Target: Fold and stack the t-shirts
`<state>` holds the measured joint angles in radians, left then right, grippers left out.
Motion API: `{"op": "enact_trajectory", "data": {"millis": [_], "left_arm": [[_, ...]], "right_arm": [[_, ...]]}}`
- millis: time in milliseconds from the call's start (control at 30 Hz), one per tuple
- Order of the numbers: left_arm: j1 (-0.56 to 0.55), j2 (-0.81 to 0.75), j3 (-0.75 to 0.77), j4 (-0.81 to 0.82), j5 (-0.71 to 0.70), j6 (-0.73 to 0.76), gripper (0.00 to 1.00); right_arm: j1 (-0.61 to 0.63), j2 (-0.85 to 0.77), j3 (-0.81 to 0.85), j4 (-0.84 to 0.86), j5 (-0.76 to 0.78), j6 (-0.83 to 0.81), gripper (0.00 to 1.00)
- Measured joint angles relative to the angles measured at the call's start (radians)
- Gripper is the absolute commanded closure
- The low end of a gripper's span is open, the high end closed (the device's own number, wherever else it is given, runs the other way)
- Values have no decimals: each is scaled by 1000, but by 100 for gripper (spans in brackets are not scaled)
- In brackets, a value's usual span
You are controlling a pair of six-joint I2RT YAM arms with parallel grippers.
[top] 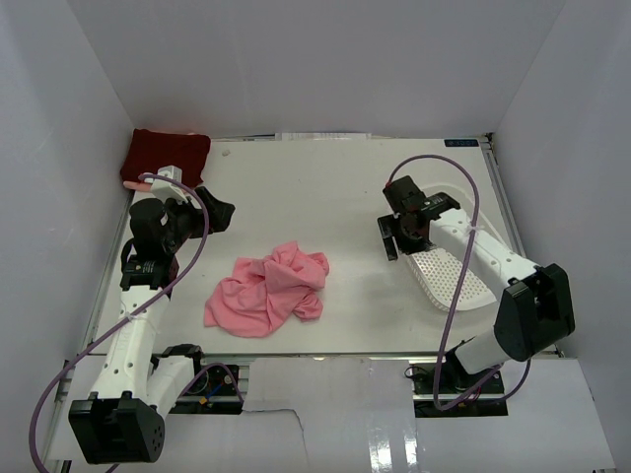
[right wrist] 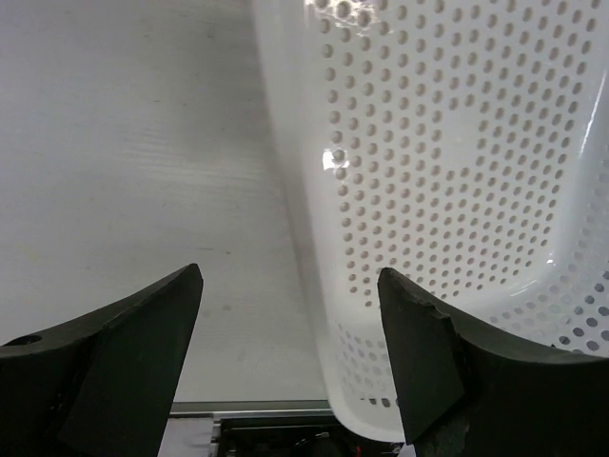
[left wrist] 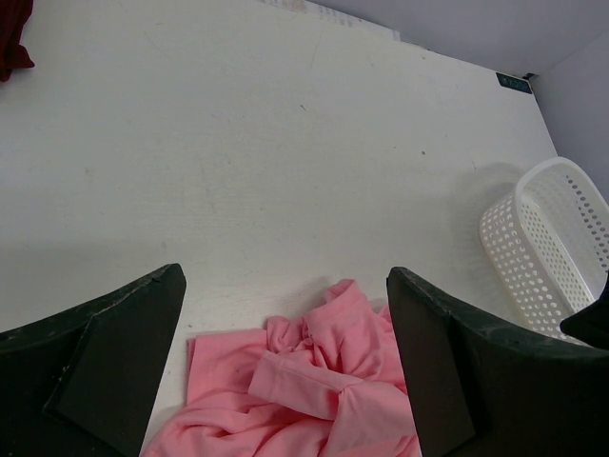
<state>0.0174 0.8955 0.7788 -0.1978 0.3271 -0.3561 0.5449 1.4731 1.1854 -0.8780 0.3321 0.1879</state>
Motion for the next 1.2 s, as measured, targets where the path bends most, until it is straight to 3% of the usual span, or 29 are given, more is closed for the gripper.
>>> {"op": "enact_trajectory", "data": {"millis": [200, 433, 467, 567, 633, 667, 833, 933, 1000, 1200], "left_arm": [[0, 1, 0, 0, 3, 0, 2], [0, 8, 0, 4, 6, 0, 2], [0, 8, 0, 3, 6, 0, 2], [0, 8, 0, 4, 6, 0, 2], [0, 8, 0, 3, 6, 0, 2], [0, 8, 0, 4, 6, 0, 2], [0, 8, 0, 3, 8, 0, 2], [0, 8, 0, 4, 10, 0, 2], [0, 10, 0, 4, 11, 0, 2], [0, 15, 0, 5, 14, 0, 2]], "right_arm": [[-146, 5, -12, 61, -77, -64, 23], [-181, 86, -19, 125, -177, -87, 25], [-181, 96, -23, 128, -188, -89, 28], [-180, 105, -38, 132, -212, -98, 53], [-181, 107, -38, 134, -214, -93, 57], [-183, 109, -38, 137, -214, -93, 65], [-204, 151, -9, 140, -222, -94, 82], [-227, 212, 69, 135, -206, -104, 84], [-245, 273, 142, 119, -193, -107, 92], [-287, 517, 441, 113, -140, -169, 92]]}}
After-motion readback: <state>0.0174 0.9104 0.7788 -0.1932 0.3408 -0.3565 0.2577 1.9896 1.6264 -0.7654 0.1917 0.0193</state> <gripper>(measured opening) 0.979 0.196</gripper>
